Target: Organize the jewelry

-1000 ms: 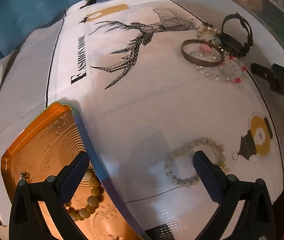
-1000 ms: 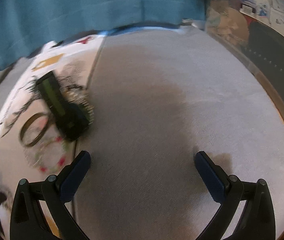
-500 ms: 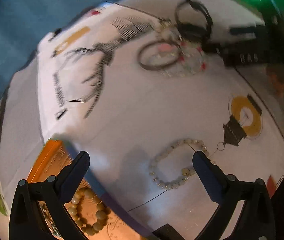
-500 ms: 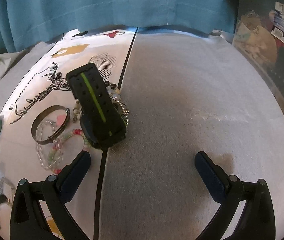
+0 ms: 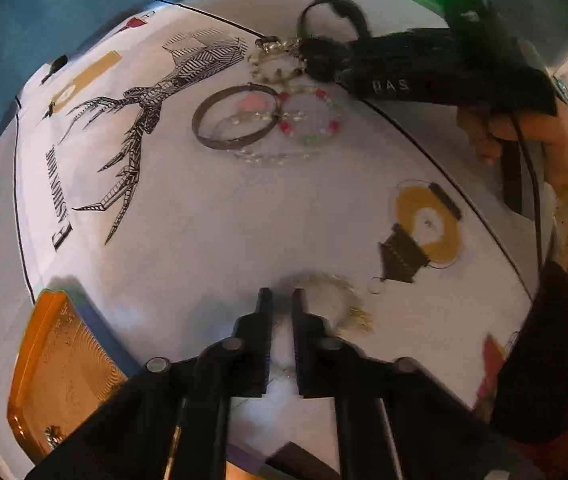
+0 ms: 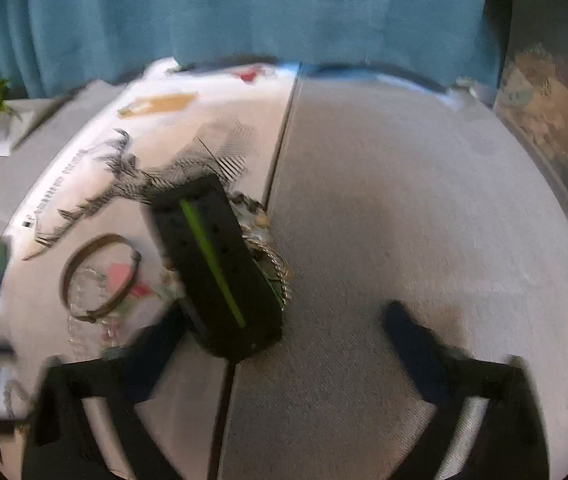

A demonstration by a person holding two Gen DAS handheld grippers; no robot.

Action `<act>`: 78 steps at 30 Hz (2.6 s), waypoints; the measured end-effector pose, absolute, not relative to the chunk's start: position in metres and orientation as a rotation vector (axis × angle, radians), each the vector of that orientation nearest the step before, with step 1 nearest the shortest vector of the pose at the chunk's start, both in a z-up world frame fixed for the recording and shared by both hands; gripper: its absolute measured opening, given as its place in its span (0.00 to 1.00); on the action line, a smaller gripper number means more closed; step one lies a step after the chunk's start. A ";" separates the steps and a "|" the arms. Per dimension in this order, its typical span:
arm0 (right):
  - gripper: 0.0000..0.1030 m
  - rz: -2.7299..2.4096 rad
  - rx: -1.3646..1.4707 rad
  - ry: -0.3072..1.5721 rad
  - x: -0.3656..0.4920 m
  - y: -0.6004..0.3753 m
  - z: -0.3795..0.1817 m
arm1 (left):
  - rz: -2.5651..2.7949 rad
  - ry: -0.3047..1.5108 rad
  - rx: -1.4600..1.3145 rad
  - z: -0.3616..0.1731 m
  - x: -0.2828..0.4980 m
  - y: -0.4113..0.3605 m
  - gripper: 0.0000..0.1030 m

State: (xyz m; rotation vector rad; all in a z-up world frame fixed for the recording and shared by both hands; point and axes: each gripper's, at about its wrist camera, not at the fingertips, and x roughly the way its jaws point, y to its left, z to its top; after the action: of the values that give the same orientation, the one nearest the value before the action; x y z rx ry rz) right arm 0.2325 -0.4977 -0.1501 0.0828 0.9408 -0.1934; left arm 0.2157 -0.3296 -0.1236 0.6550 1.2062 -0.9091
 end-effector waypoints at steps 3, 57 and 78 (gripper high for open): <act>0.43 -0.204 0.063 0.932 0.226 -0.493 -0.143 | -0.896 1.196 0.614 -0.119 0.218 -0.324 0.04; 0.00 -0.336 0.040 0.783 0.120 -0.495 -0.048 | -0.633 0.929 0.163 0.005 0.213 -0.209 0.04; 0.33 -0.159 0.054 0.926 0.179 -0.460 -0.133 | -0.621 0.969 0.144 -0.017 0.226 -0.206 0.04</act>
State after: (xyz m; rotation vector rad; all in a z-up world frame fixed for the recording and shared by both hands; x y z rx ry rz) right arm 0.1790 -0.4598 -0.1332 0.0541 0.9260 -0.1592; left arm 0.2259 -0.2065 -0.0172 0.1444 0.9692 -0.6211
